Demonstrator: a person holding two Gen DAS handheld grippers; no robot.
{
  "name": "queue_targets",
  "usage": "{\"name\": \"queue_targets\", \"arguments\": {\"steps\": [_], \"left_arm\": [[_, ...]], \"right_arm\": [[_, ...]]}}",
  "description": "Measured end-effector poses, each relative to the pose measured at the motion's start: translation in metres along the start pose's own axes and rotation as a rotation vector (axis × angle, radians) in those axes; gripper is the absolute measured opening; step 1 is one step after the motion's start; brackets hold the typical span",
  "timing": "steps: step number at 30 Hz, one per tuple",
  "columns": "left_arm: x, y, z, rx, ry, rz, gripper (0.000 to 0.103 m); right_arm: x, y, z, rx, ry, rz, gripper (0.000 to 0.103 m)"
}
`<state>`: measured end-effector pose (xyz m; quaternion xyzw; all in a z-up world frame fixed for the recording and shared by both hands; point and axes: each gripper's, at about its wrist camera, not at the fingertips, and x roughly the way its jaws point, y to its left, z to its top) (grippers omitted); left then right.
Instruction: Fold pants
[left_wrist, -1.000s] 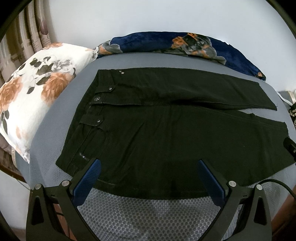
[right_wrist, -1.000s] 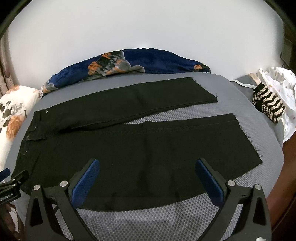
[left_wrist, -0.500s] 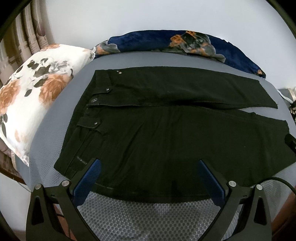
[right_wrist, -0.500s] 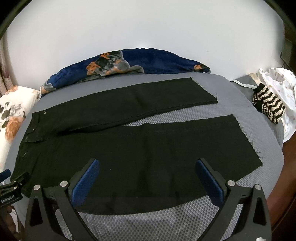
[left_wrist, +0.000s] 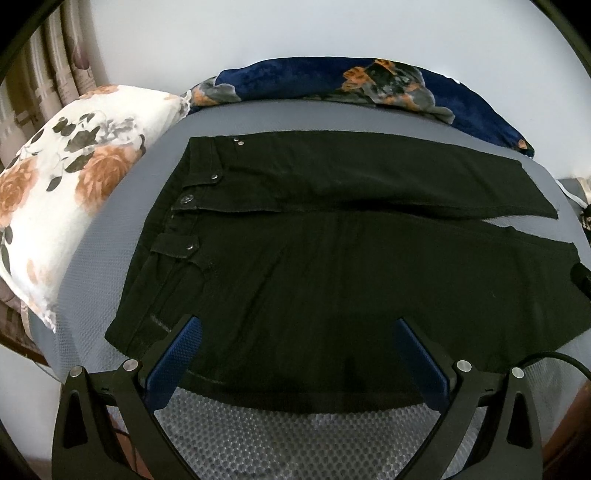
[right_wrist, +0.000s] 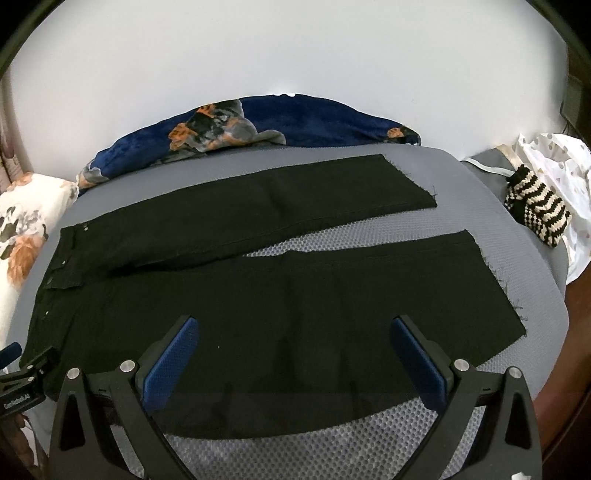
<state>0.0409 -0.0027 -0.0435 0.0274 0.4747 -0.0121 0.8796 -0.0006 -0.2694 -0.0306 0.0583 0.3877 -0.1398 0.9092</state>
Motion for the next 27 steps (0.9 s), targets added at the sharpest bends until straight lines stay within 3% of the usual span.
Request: {"name": "queue_targets", "arguments": {"steps": [8,14,24,27], "left_arm": [[0.01,0.011,0.013,-0.018,-0.003,-0.001,0.102],[0.021,0.034,0.04,-0.046,-0.03,-0.035,0.102],[0.048,0.125,0.109,-0.153,-0.131,-0.085,0.102],[0.065,0.158,0.13,-0.198,-0.131,-0.116,0.091]], "right_arm": [[0.011,0.001,0.017,0.0,-0.006,0.021,0.103],[0.031,0.0,0.043,0.018,0.015,0.143,0.103],[0.068,0.016,0.1,0.03,0.054,0.222,0.103],[0.079,0.019,0.116,0.047,0.065,0.234,0.103]]}}
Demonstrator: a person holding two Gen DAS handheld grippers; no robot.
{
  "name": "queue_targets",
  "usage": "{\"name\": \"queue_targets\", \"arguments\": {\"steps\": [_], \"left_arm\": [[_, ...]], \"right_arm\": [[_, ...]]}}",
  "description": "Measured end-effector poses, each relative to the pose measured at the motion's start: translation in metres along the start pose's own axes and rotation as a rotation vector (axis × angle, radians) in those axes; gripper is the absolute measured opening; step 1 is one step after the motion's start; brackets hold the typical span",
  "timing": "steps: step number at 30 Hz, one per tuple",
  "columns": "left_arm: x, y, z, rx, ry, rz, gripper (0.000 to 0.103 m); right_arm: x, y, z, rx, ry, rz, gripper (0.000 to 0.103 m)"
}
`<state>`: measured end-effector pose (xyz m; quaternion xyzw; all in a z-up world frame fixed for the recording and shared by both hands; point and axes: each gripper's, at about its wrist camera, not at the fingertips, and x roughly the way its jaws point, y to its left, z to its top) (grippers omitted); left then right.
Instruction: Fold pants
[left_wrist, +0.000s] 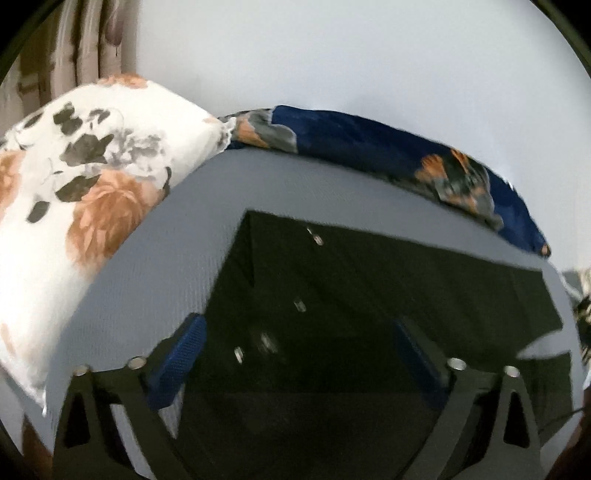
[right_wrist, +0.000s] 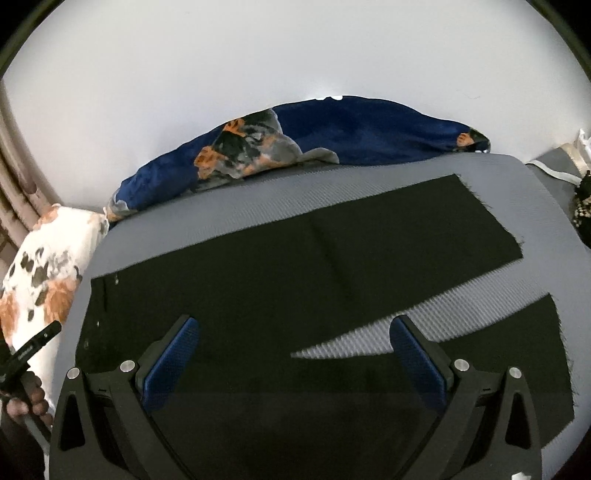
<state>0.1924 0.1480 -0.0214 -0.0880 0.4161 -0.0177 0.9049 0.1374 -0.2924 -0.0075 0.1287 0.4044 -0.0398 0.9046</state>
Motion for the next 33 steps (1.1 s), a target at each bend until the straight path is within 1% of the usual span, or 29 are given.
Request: {"name": "queue_targets", "arguments": {"steps": [2,3,4,5,7,9,12,15,18,20,25,28,30,31,32,33], "left_arm": [[0.015,0.019,0.015,-0.03,0.014,-0.02,0.078],[0.023,0.027,0.021,-0.045,0.025,-0.035,0.073],[0.031,0.034,0.027,-0.062,0.044,-0.055,0.066],[0.043,0.043,0.034,-0.09,0.072,-0.091,0.062],[0.061,0.056,0.043,-0.147,0.113,-0.158,0.059],[0.082,0.067,0.049,-0.204,0.165,-0.241,0.059],[0.109,0.078,0.055,-0.259,0.212,-0.309,0.058],[0.127,0.08,0.06,-0.259,0.244,-0.331,0.058],[0.141,0.081,0.066,-0.26,0.271,-0.337,0.058],[0.149,0.082,0.07,-0.26,0.278,-0.346,0.058],[0.158,0.077,0.084,-0.235,0.275,-0.383,0.058],[0.161,0.073,0.089,-0.219,0.295,-0.404,0.058],[0.159,0.074,0.092,-0.217,0.298,-0.445,0.058],[0.159,0.074,0.093,-0.221,0.299,-0.466,0.056],[0.159,0.077,0.095,-0.232,0.3,-0.51,0.049],[0.16,0.079,0.096,-0.245,0.314,-0.541,0.048]], "right_arm": [[0.01,0.001,0.009,0.011,0.012,-0.004,0.103],[0.014,0.002,0.013,0.014,0.018,-0.003,0.103],[0.021,0.004,0.017,0.016,0.027,-0.001,0.103],[0.025,0.006,0.02,0.016,0.033,0.003,0.103],[0.037,0.009,0.023,0.014,0.05,0.016,0.103],[0.049,0.013,0.026,0.015,0.069,0.032,0.103],[0.066,0.018,0.029,0.019,0.098,0.042,0.103],[0.08,0.023,0.031,0.01,0.112,0.035,0.103],[0.091,0.028,0.035,0.001,0.124,0.031,0.103],[0.099,0.033,0.038,-0.007,0.13,0.029,0.103],[0.116,0.046,0.045,-0.035,0.135,0.053,0.103],[0.127,0.051,0.049,-0.033,0.144,0.062,0.103],[0.133,0.055,0.051,-0.036,0.146,0.07,0.103],[0.137,0.058,0.052,-0.042,0.149,0.074,0.103],[0.139,0.06,0.053,-0.047,0.149,0.076,0.103],[0.142,0.062,0.054,-0.053,0.15,0.077,0.103]]}}
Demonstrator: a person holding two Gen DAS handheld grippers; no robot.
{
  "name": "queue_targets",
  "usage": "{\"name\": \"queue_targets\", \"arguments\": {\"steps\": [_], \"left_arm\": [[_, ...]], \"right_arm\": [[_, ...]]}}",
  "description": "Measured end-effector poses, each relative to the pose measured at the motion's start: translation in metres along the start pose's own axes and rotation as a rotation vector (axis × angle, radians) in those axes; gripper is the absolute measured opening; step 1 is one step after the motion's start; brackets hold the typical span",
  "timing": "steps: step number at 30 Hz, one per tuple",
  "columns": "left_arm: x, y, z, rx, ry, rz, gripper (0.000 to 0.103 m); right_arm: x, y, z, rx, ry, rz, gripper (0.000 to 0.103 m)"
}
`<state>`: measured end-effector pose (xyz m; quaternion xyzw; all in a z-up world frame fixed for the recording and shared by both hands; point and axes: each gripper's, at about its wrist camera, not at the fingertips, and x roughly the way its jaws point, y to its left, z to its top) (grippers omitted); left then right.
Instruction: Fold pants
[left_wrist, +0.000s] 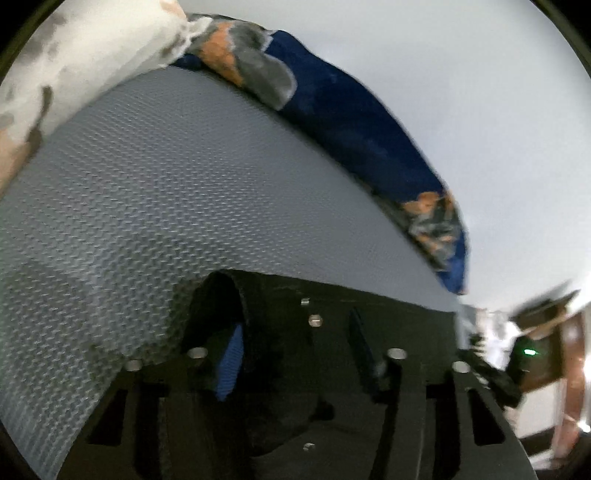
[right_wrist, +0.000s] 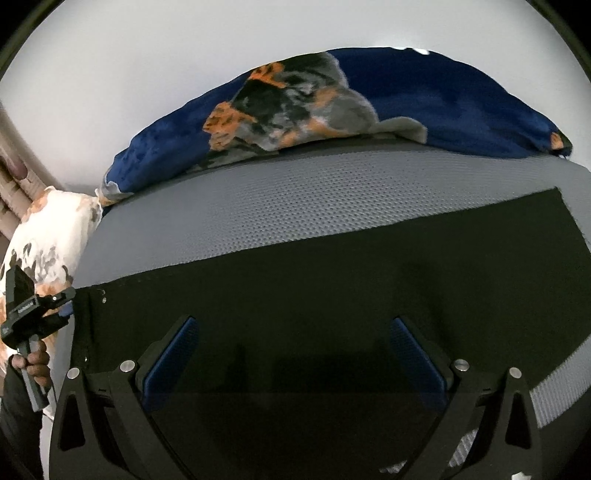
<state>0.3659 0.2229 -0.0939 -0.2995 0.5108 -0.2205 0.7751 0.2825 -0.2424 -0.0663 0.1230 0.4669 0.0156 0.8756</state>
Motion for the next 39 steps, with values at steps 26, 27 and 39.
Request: {"name": "queue_targets", "arguments": {"steps": [26,27,39], "left_arm": [[-0.008,-0.026,-0.016,0.081,-0.131,-0.012,0.008],[-0.014,-0.034,-0.019,0.101,-0.144,-0.023,0.008],[-0.08,-0.075,-0.058,0.191,-0.249,-0.113,0.008]], "right_arm": [[0.075,0.044,0.057,-0.533,0.157,0.183,0.103],[0.079,0.047,0.06,-0.574,0.185,0.216,0.103],[0.119,0.063,0.085,-0.808,0.429,0.481,0.085]]}}
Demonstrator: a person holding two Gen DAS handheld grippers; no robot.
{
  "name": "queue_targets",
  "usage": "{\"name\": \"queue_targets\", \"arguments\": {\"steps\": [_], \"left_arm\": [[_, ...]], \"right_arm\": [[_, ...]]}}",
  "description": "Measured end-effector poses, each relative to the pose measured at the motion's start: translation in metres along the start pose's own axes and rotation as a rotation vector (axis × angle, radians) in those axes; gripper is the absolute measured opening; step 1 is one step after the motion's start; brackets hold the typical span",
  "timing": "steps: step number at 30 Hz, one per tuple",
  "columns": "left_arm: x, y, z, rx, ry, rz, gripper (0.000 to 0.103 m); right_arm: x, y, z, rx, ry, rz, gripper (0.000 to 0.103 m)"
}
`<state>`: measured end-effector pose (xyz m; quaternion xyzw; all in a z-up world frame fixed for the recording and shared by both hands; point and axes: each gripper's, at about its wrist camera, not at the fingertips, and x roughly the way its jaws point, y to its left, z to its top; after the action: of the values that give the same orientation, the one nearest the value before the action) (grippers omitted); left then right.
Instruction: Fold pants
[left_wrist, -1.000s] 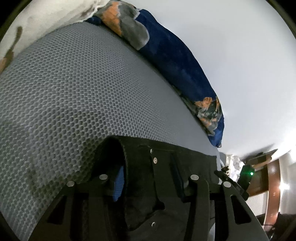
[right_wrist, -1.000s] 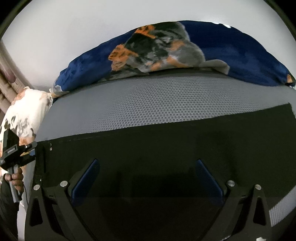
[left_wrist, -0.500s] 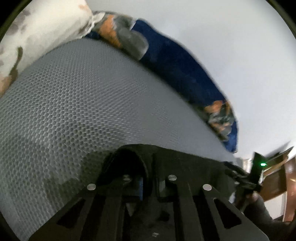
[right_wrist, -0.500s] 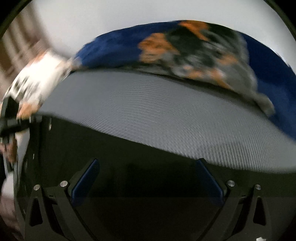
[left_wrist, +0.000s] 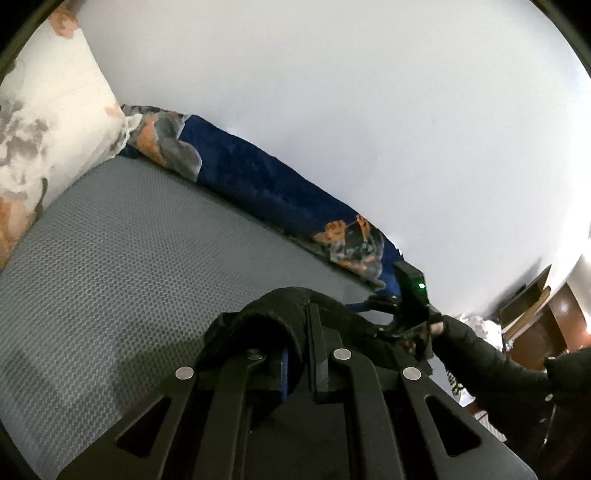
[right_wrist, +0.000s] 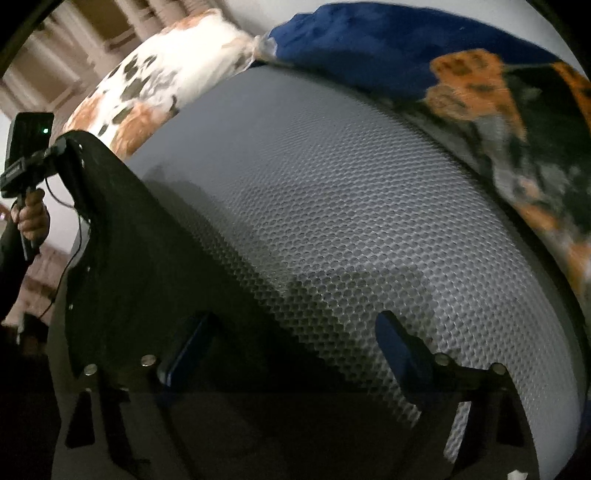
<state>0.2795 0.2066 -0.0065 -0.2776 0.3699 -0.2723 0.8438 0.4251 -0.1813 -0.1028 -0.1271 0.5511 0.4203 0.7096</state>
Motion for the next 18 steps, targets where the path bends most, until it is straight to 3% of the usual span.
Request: {"name": "queue_targets", "arguments": {"steps": [4,10,12,15,18], "left_arm": [[-0.003,-0.01,-0.003,0.009,0.003,0.026,0.008],[-0.001,-0.016,-0.007,0.012,0.003,0.057,0.008],[0.001,-0.016,-0.008,0.013,0.007,0.064,0.008],[0.003,-0.016,-0.009,0.01,0.011,0.074,0.008],[0.007,-0.017,-0.01,0.037,0.022,0.099,0.008]], "right_arm": [[0.005,0.0,-0.006,-0.071,0.072,0.057,0.066],[-0.01,-0.014,-0.031,-0.081,0.101,0.002,0.044],[-0.015,-0.02,-0.039,-0.05,0.084,-0.035,0.037],[-0.021,-0.017,-0.046,-0.025,0.059,-0.125,0.015],[-0.035,-0.003,-0.054,0.035,-0.028,-0.265,0.015]]}}
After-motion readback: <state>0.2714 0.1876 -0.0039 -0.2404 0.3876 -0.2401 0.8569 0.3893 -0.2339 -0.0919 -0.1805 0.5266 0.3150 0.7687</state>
